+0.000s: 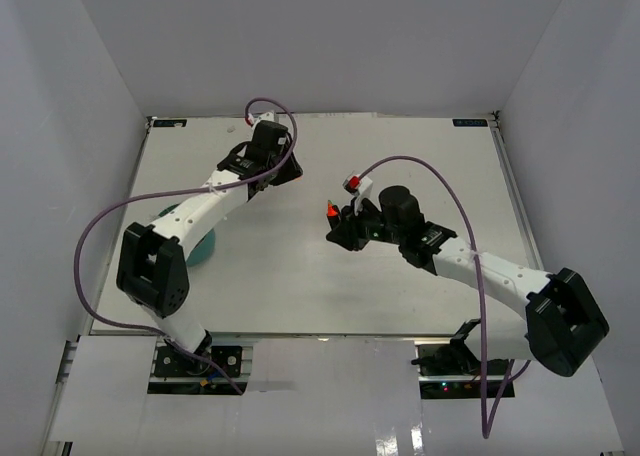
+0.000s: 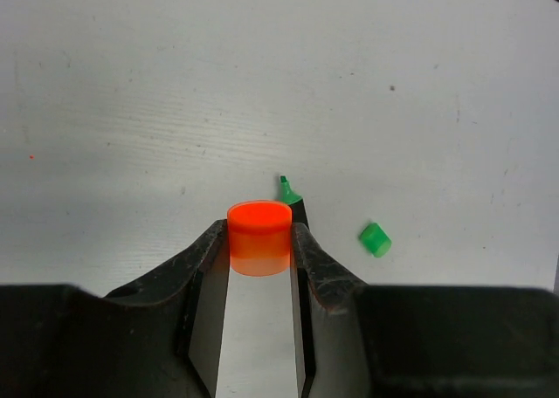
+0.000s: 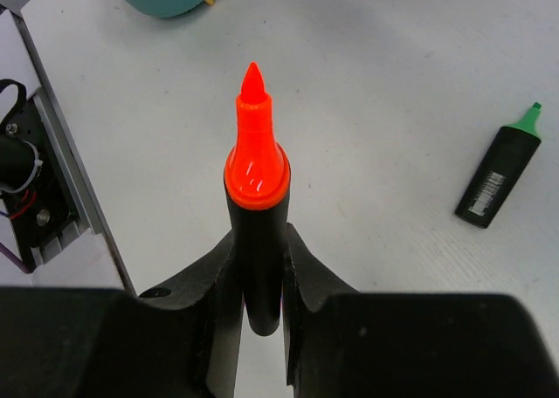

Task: Sort the stationery into containers
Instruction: Close the pen cap on the pen.

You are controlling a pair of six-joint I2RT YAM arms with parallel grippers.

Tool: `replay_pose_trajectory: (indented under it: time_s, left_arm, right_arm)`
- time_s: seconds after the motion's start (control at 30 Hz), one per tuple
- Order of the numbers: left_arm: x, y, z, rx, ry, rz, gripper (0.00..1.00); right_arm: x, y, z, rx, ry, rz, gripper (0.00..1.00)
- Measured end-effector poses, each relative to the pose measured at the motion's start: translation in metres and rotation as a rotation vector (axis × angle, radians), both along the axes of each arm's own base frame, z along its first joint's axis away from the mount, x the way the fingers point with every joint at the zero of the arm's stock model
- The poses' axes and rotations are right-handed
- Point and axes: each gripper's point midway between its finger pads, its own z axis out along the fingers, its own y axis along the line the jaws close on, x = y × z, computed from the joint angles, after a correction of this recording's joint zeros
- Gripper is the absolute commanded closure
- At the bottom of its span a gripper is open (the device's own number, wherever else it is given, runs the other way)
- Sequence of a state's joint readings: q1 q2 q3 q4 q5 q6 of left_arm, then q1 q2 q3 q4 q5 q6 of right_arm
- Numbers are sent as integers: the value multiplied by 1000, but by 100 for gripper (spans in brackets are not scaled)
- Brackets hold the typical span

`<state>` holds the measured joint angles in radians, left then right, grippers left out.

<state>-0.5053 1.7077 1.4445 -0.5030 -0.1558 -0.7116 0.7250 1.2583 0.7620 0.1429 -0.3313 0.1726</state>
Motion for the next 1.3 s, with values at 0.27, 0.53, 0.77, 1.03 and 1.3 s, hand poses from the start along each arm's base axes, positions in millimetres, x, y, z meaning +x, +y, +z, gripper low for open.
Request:
replay_pose_trajectory:
  time_s: [0.27,0.53,0.77,1.03,1.3]
  left_arm:
    - [-23,15,58,-42,-258,-65,100]
    - [-51,24,116,-115,-448,-96,100]
    - [-56,20,118,-133,-455,-125,100]
    - [-57,16,115,-142,-444,-152,100]
    - [-59,14,108,-135,-437,-171,100]
  right_arm:
    - [10,24,-11,33,31,-58,92]
    - [19,55,8,95,-27,-64,92]
    - [28,70,9,97,-39,-73,92]
    - [51,90,35,134,-82,-92,92]
    - [59,103,38,131,-74,-77,92]
